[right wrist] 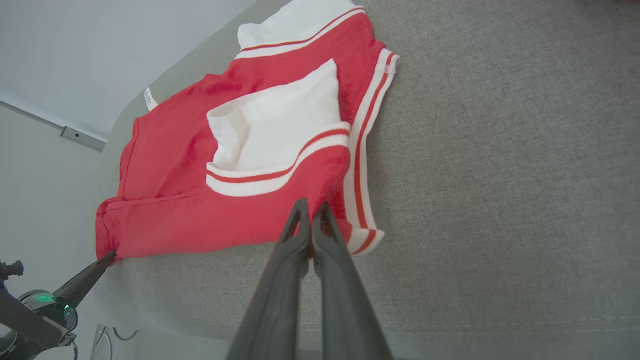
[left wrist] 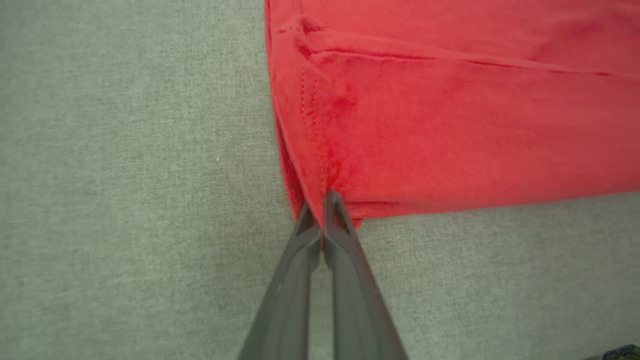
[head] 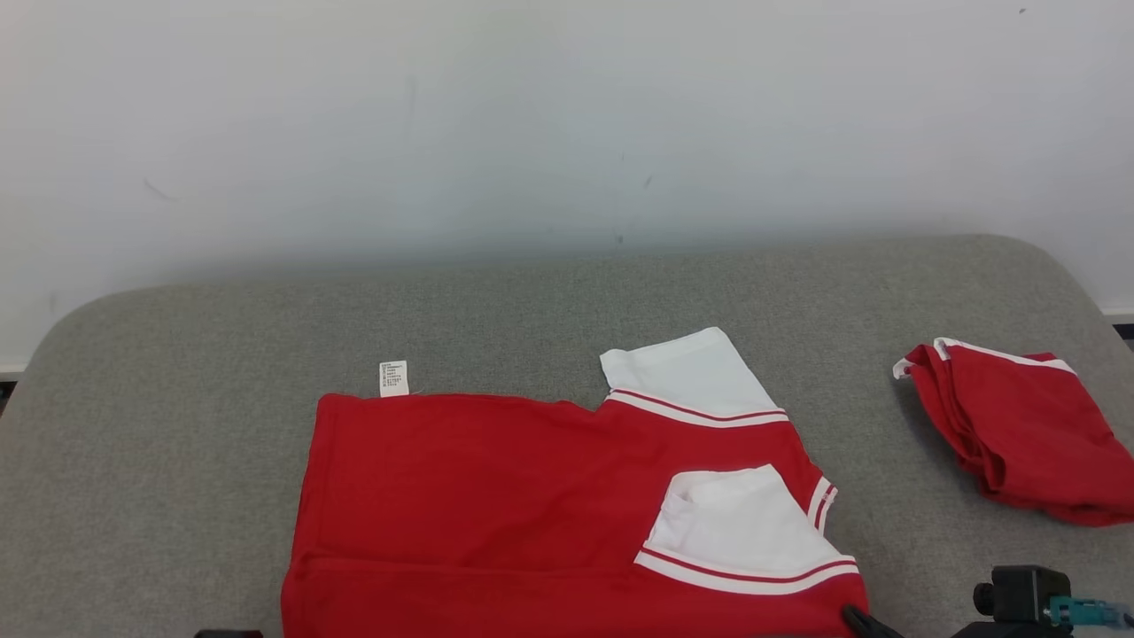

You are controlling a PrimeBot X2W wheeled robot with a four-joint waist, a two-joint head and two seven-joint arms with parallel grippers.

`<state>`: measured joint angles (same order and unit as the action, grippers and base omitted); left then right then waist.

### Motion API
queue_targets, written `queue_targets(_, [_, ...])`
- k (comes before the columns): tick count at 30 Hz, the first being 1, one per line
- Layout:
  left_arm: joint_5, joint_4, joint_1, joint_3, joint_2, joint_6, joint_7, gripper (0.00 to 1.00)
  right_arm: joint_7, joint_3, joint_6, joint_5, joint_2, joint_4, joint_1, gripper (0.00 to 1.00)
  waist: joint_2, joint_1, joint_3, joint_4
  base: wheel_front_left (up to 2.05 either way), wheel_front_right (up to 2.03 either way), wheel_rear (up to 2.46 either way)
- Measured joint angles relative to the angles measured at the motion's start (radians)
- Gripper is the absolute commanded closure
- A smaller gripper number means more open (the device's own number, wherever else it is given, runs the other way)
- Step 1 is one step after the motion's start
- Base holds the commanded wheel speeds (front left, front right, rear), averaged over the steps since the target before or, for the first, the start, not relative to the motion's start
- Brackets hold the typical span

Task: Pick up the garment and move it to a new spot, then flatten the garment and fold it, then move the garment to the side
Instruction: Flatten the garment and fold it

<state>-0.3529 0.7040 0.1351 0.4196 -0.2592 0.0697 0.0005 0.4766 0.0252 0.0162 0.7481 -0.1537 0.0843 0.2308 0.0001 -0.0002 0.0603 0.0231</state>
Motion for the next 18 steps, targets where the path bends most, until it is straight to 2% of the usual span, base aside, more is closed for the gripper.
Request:
queue_targets(1, [0.0, -0.011, -0.007, -0.002, 0.001, -0.003, 0.0, 1.0, 0.0, -0.003, 0.006, 0.001, 0.002, 0.009, 0.008, 0.83, -0.0001, 0.0, -0.001, 0.001, 0.0, 0.0, 0.0])
queue_targets(2, [0.0, -0.018, -0.009, -0.002, 0.002, -0.012, 0.005, 1.0, 0.009, -0.003, 0.015, 0.002, 0.006, 0.011, 0.01, 0.6, -0.0001, 0.0, -0.002, 0.001, 0.0, 0.0, 0.0])
queue_targets(3, [0.0, -0.026, -0.009, -0.003, 0.002, -0.021, 0.008, 0.64, 0.013, -0.002, 0.016, 0.005, 0.01, 0.011, 0.01, 0.0, 0.0, 0.0001, -0.003, 0.0, 0.0, 0.0, 0.0])
queue_targets(4, [0.001, -0.039, -0.009, -0.002, 0.001, -0.028, 0.007, 0.0, 0.015, -0.003, 0.024, 0.008, 0.015, 0.011, 0.009, 0.0, 0.0, 0.0002, -0.003, -0.001, 0.0, 0.0, 0.0])
queue_targets(10, [0.01, -0.12, -0.011, -0.02, 0.0, -0.074, -0.03, 0.0, -0.021, -0.009, 0.029, -0.011, 0.021, 0.016, 0.005, 0.0, 0.0, 0.0002, 0.007, -0.008, 0.0, 0.0, 0.0])
queue_targets(15, [0.015, -0.222, -0.031, -0.053, 0.004, -0.128, -0.126, 0.0, -0.116, -0.03, 0.035, -0.076, 0.02, 0.026, -0.015, 0.0, 0.0, 0.0002, 0.03, -0.013, 0.0, 0.0, 0.0])
queue_targets(18, [0.016, -0.269, -0.044, -0.068, 0.009, -0.15, -0.164, 0.0, -0.168, -0.028, 0.026, -0.115, 0.014, 0.029, -0.036, 0.0, 0.0, 0.0002, 0.049, -0.015, 0.0, 0.0, 0.0])
